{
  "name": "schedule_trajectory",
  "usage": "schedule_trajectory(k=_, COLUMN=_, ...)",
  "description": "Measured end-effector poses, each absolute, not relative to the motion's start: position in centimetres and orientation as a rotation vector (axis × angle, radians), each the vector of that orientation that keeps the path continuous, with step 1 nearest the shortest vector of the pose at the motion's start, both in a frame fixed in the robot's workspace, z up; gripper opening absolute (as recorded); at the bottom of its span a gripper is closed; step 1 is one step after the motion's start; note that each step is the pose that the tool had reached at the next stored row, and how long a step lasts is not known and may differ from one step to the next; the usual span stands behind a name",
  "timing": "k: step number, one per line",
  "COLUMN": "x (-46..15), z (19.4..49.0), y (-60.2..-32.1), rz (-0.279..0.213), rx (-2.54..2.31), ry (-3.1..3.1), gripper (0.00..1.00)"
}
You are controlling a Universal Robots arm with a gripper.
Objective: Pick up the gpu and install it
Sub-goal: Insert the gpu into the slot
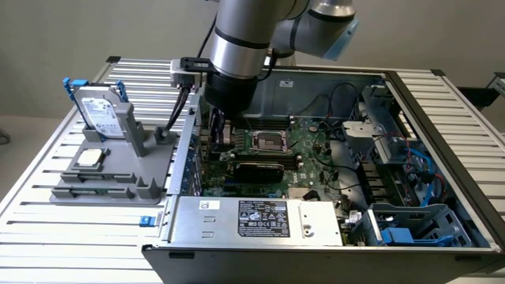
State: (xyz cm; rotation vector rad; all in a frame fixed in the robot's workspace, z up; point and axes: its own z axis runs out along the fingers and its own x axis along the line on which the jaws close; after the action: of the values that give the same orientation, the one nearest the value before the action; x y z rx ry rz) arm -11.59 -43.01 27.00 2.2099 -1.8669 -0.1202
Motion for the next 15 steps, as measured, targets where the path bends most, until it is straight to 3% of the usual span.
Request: schedule_trajectory(k=15, x=-9.1, z=27.8, y=-43.0, rz=-0.127, rx=2.209, ry=-1.865, gripper=0.11)
